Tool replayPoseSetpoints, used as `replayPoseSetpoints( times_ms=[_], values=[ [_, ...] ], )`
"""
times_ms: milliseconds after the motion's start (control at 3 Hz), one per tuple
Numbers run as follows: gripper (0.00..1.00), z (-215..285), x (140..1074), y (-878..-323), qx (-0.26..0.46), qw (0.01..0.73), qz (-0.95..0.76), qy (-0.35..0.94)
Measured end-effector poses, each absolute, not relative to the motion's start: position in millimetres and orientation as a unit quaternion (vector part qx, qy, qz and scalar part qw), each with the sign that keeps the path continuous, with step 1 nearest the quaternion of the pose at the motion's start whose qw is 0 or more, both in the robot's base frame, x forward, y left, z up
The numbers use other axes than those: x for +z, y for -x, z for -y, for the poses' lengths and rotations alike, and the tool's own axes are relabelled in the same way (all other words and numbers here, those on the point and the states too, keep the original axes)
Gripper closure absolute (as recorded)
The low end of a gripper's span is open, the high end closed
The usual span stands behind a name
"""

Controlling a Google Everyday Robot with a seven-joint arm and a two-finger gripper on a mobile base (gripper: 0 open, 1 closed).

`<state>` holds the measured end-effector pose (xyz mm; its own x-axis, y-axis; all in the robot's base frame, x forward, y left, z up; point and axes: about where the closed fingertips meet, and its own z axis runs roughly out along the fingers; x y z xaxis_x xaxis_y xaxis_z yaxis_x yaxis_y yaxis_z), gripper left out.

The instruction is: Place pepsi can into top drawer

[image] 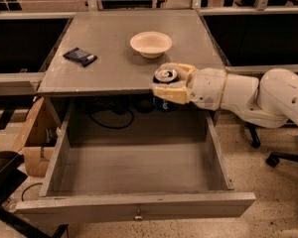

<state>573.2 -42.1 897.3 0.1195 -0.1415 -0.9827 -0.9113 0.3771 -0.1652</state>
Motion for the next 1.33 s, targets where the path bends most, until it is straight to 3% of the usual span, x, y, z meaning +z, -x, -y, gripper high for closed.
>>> replayPoseSetpoints(
  times_ms=[667, 1333],
  values=[
    [1.00, -44.5, 795.2, -525.3, 0.411, 0.524, -0.547, 0.507],
    [1.00, -76.6, 714.9, -526.2, 0.408, 0.475, -0.550, 0.553]
  ],
)
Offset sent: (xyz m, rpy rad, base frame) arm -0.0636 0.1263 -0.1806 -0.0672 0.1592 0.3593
